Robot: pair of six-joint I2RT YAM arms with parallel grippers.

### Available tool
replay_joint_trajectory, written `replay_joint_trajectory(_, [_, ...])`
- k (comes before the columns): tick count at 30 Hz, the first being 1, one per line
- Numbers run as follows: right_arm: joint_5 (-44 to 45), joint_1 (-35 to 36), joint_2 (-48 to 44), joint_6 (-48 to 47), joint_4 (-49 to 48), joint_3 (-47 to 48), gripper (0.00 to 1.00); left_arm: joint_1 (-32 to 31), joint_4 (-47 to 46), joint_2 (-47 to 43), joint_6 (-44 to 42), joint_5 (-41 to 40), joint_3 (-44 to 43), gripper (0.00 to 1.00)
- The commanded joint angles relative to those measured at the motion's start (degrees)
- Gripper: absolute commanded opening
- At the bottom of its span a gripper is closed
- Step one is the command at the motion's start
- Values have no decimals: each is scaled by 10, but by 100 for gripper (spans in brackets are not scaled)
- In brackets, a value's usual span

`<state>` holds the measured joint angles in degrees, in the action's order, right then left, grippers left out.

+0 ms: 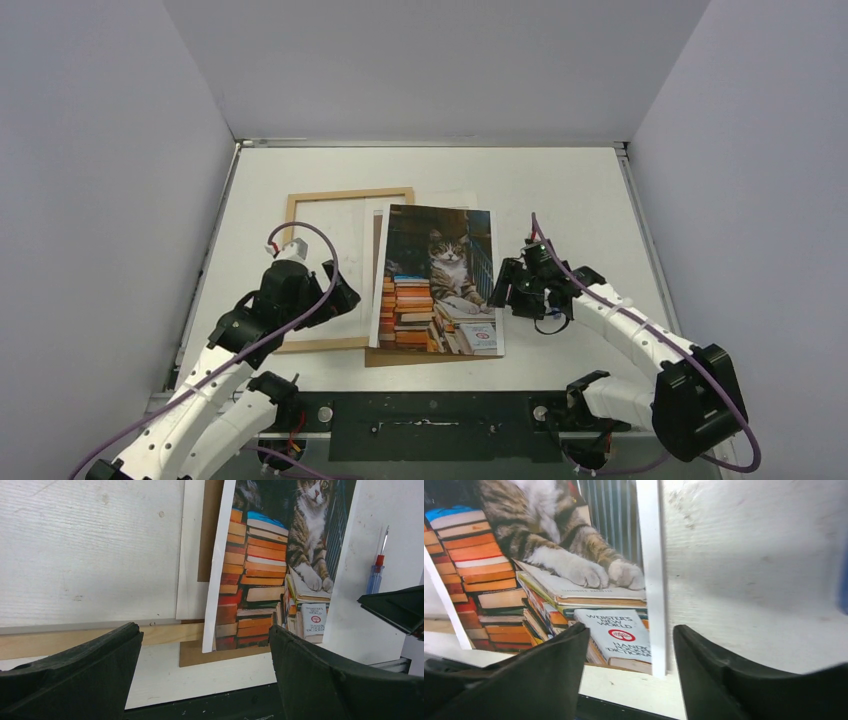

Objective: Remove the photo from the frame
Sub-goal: Place the photo in the photo frame, then reset both arms

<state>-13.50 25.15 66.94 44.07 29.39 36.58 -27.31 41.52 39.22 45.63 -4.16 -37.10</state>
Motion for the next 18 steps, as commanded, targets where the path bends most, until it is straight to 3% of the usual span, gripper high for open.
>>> replay_joint_trajectory(1, [104,-3,-59,-83,116,81,67,2,-39,-1,-27,25,-21,97])
replay_joint_trajectory(6, [131,-2,-111,-99,149,123,99,2,-37,0,-37,27,-40,97])
replay_joint_trajectory(14, [189,-1,-153,-139,195,186,100,4,27,54,-128,17,-144,97])
replay_joint_trajectory(18, [248,-2,-149,-154,225,219,100,6,81,107,-165,-39,-213,97])
